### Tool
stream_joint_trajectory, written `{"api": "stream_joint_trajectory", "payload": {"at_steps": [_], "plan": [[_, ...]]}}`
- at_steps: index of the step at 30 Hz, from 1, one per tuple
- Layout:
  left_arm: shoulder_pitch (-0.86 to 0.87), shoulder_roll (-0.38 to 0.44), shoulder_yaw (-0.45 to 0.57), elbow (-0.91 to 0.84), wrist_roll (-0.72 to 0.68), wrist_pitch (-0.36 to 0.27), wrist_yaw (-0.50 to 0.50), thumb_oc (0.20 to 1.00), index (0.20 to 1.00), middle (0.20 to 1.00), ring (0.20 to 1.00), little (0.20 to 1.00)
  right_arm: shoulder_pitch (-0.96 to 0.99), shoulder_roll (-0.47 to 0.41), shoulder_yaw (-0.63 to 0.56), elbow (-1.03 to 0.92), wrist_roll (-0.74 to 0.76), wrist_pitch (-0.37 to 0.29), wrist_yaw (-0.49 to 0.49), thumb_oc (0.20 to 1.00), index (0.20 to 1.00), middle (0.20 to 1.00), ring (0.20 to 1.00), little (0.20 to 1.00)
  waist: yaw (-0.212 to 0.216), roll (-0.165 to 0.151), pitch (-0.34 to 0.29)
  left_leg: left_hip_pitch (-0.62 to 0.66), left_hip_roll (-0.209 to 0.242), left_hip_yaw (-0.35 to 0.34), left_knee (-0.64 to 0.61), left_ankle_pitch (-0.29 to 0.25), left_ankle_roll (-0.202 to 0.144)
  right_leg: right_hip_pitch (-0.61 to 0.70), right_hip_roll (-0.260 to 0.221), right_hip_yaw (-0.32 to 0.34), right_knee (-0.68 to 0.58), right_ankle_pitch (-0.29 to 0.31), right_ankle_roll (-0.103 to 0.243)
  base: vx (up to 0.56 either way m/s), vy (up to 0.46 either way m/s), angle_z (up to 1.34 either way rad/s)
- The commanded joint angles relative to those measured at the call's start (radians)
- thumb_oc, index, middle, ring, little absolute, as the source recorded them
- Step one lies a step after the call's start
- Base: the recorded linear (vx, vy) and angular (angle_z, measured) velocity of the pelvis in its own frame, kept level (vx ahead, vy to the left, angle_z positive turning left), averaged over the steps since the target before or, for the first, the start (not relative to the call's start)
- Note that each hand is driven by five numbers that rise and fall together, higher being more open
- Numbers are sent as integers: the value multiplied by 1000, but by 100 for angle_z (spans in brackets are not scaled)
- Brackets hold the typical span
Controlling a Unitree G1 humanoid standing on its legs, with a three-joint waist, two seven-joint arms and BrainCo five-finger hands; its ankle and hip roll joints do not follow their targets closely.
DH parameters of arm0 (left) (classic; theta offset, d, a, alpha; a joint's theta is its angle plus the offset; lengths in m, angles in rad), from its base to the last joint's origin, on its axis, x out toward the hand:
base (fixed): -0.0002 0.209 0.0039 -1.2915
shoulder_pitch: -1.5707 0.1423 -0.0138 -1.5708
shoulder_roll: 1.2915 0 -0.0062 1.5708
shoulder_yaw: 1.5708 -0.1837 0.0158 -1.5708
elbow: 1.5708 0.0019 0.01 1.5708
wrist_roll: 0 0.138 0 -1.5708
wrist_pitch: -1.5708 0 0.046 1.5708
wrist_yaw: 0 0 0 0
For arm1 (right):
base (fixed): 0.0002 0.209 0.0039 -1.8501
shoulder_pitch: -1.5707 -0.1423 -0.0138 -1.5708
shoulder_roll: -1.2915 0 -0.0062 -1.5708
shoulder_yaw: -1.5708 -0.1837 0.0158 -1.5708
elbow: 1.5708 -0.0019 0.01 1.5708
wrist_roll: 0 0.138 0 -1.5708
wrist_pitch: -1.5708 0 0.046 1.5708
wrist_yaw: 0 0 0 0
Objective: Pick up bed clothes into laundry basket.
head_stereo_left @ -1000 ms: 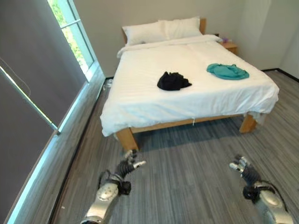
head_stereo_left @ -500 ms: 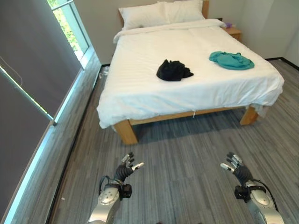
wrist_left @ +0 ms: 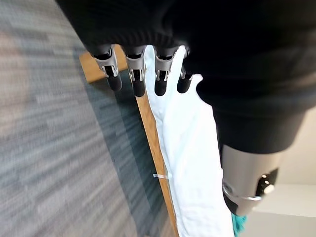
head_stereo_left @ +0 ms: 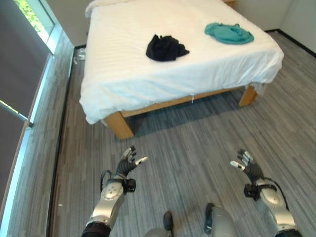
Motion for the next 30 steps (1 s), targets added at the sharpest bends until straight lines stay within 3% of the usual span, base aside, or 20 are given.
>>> {"api": "stream_joint_trajectory", "payload": {"at_steps": [1, 4, 5, 6, 7, 8, 9, 11, 13, 15, 17, 18, 19, 20, 23, 25, 26, 27, 28, 30], "plan": [[-58, 37, 16, -55, 38, -43, 14, 1000, 1000, 1000, 1000, 1000, -17, -22, -7, -70, 2, -42, -13, 1000, 1000, 1000, 1000, 1000, -59, 1, -26, 239, 110, -90, -43, -91, -73, 25, 34, -13, -88, 280, 43, 452, -243, 5], [-49, 31, 21, -61, 33, -44, 12, 1000, 1000, 1000, 1000, 1000, -4, -23, -15, -72, 10, -46, -4, 1000, 1000, 1000, 1000, 1000, -62, -2, -36, 252, 136, -108, -5, -83, -88, 34, 55, -34, -50, 251, 26, 319, -186, 37], [-35, 17, 21, -63, 0, -51, 7, 1000, 1000, 1000, 1000, 1000, -14, -46, -11, -63, 17, -45, 5, 1000, 1000, 1000, 1000, 1000, -78, 14, -48, 226, 181, -130, 124, -1, -111, 42, 97, -38, 4, 203, -12, 549, -467, 18], [-6, -4, 38, -62, -48, -47, -8, 1000, 1000, 1000, 1000, 1000, -17, -69, -13, -78, 46, -52, 9, 1000, 1000, 1000, 1000, 1000, -72, 7, -42, 124, 198, -152, 428, 163, -110, 98, 144, -48, 23, 134, -84, 670, -613, -10], [14, -3, 43, -68, -52, -43, -17, 1000, 1000, 1000, 1000, 1000, -7, -77, -17, -80, 65, -53, 20, 1000, 1000, 1000, 1000, 1000, -56, -10, -32, 44, 187, -163, 556, 201, -98, 138, 158, -52, 11, 108, -115, 413, -452, -30], [14, -3, 43, -68, -52, -43, -17, 1000, 1000, 1000, 1000, 1000, -7, -77, -17, -80, 65, -53, 20, 1000, 1000, 1000, 1000, 1000, -56, -10, -32, 44, 187, -163, 556, 201, -98, 138, 158, -52, 11, 108, -115, 262, -353, 20], [29, 2, 52, -78, -48, -38, -23, 1000, 1000, 1000, 1000, 1000, -2, -88, -29, -81, 76, -54, 24, 1000, 1000, 1000, 1000, 1000, -44, -33, -21, -35, 188, -163, 717, 239, -95, 175, 167, -60, -2, 90, -147, 316, -389, 23], [64, -11, 83, -92, -74, -27, -33, 1000, 1000, 1000, 1000, 1000, 8, -127, -63, -75, 76, -46, 12, 1000, 1000, 1000, 1000, 1000, 16, -52, 10, -193, 189, -133, 841, 214, -82, 290, 209, -61, -50, 35, -176, 616, -528, -20], [85, -25, 101, -91, -76, -24, -34, 1000, 1000, 1000, 1000, 1000, 18, -132, -85, -72, 71, -39, 7, 1000, 1000, 1000, 1000, 1000, 51, -52, 5, -300, 198, -84, 792, 199, -97, 367, 222, -70, -93, 10, -171, 661, -280, -14], [98, -16, 110, -75, -57, -33, -42, 1000, 1000, 1000, 1000, 1000, 23, -131, -110, -74, 88, -47, 16, 1000, 1000, 1000, 1000, 1000, 92, -29, -19, -368, 189, 3, 526, 236, -108, 459, 255, -75, -153, -24, -153, 666, -99, -12], [108, -17, 116, -79, -50, -33, -43, 1000, 1000, 1000, 1000, 1000, 25, -127, -110, -80, 80, -48, 20, 1000, 1000, 1000, 1000, 1000, 110, -31, -31, -375, 156, 30, 421, 252, -98, 487, 260, -69, -172, -29, -146, 397, 11, -12], [115, -20, 120, -76, -42, -34, -42, 1000, 1000, 1000, 1000, 1000, 26, -125, -105, -81, 73, -48, 25, 1000, 1000, 1000, 1000, 1000, 123, -23, -42, -375, 128, 41, 310, 262, -92, 507, 275, -63, -179, -42, -140, 826, 54, -26], [129, -26, 131, -71, -42, -40, -39, 1000, 1000, 1000, 1000, 1000, 0, -124, -80, -73, 59, -53, 35, 1000, 1000, 1000, 1000, 1000, 162, -10, -69, -367, 97, 33, 102, 304, -97, 577, 303, -47, -197, -73, -126, 861, 58, -34], [131, -25, 138, -72, -40, -41, -35, 1000, 1000, 1000, 1000, 1000, -15, -122, -67, -70, 60, -54, 37, 1000, 1000, 1000, 1000, 1000, 172, -8, -79, -369, 98, 44, 46, 325, -101, 605, 311, -46, -199, -86, -121, 850, 44, -49], [140, -21, 152, -75, -31, -41, -35, 1000, 1000, 1000, 1000, 1000, -42, -110, -48, -66, 66, -49, 49, 1000, 1000, 1000, 1000, 1000, 183, -20, -94, -353, 91, 87, 61, 334, -90, 645, 309, -34, -181, -99, -116, 410, 11, -41], [167, -17, 172, -89, -11, -37, -36, 1000, 1000, 1000, 1000, 1000, -46, -80, -35, -90, 61, -42, 62, 1000, 1000, 1000, 1000, 1000, 192, -50, -118, -328, 71, 111, 91, 271, -27, 644, 282, -25, -109, -116, -100, 468, 107, -17], [159, -11, 164, -97, -12, -35, -35, 1000, 1000, 1000, 1000, 1000, -73, -55, -22, -78, 52, -50, 53, 1000, 1000, 1000, 1000, 1000, 212, -86, -120, -310, 42, 127, 129, 216, 19, 599, 235, -32, 104, 19, -43, 431, 118, -16], [159, -11, 164, -97, -12, -35, -35, 1000, 1000, 1000, 1000, 1000, -73, -55, -22, -78, 52, -50, 53, 1000, 1000, 1000, 1000, 1000, 212, -86, -120, -310, 42, 127, 129, 216, 19, 599, 235, -32, 104, 19, -43, 527, 246, -21], [149, -5, 162, -106, -27, -34, -29, 1000, 1000, 1000, 1000, 1000, -87, -20, -2, -77, 86, -49, 59, 1000, 1000, 1000, 1000, 1000, 211, -70, -99, -237, 24, 122, 125, 153, 63, 455, 174, -39, 401, 203, 24, 396, 237, -34], [145, -4, 161, -106, -34, -35, -27, 1000, 1000, 1000, 1000, 1000, -88, -18, 11, -72, 82, -49, 65, 1000, 1000, 1000, 1000, 1000, 200, -54, -95, -203, 24, 117, 113, 140, 74, 415, 164, -45, 475, 234, 25, 345, 181, 0]]}}
